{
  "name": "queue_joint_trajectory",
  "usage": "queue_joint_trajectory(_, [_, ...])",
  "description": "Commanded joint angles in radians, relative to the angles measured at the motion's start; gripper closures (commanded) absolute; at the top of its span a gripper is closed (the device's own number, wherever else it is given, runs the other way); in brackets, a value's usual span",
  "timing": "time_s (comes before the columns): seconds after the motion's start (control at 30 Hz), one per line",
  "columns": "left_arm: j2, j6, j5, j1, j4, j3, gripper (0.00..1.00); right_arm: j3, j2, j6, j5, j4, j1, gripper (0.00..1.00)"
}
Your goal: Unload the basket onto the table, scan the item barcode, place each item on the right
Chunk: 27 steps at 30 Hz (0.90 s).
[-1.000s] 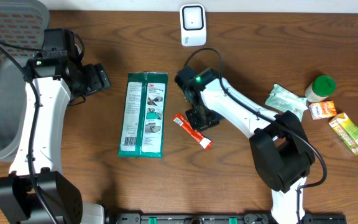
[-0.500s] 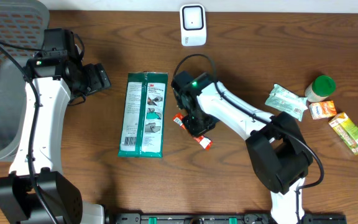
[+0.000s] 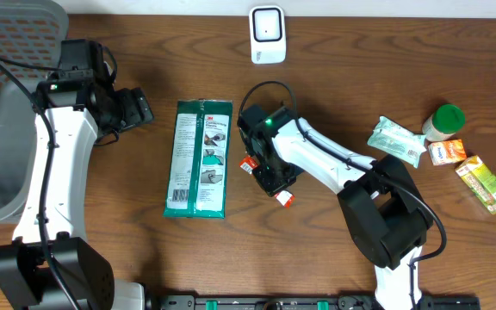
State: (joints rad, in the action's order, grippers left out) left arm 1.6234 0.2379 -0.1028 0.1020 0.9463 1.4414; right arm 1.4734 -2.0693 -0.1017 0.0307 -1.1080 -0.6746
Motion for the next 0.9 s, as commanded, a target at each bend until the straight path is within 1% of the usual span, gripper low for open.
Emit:
queue_joint_trajectory(0.0, [0.004, -0.006, 0.002, 0.004, 0.006, 0.003, 0.07, -0.025, 0.005, 0.006, -0.003, 0.018, -0.013, 0.99])
queue_joint_trajectory(0.4, [0.004, -0.006, 0.002, 0.004, 0.006, 0.003, 0.08, -0.122, 0.005, 0.006, -0.041, 0.148, -0.013, 0.99])
queue_joint_trajectory(0.53, [0.004, -0.006, 0.002, 0.004, 0.006, 0.003, 0.08, -0.102, 0.009, 0.005, -0.08, 0.134, -0.013, 0.99])
queue_joint_trajectory(0.67, [0.004, -0.006, 0.002, 0.004, 0.006, 0.003, 0.07, -0.034, 0.026, 0.006, -0.085, 0.103, -0.01, 0.99])
queue_joint_trajectory(0.7, [0.004, -0.006, 0.002, 0.004, 0.006, 0.003, 0.08, -0.016, 0.032, 0.006, -0.085, 0.093, -0.01, 0.98])
queue_joint_trajectory(0.73, [0.004, -0.006, 0.002, 0.004, 0.006, 0.003, 0.08, 0.004, 0.037, 0.006, -0.086, 0.082, -0.01, 0.93])
queue_joint_trajectory(0.83, [0.004, -0.006, 0.002, 0.004, 0.006, 0.003, 0.08, 0.044, 0.056, 0.006, -0.08, 0.062, -0.01, 0.84])
queue_joint_trajectory(0.87, [0.004, -0.006, 0.002, 0.004, 0.006, 0.003, 0.08, 0.049, 0.06, 0.006, -0.075, 0.058, -0.01, 0.74])
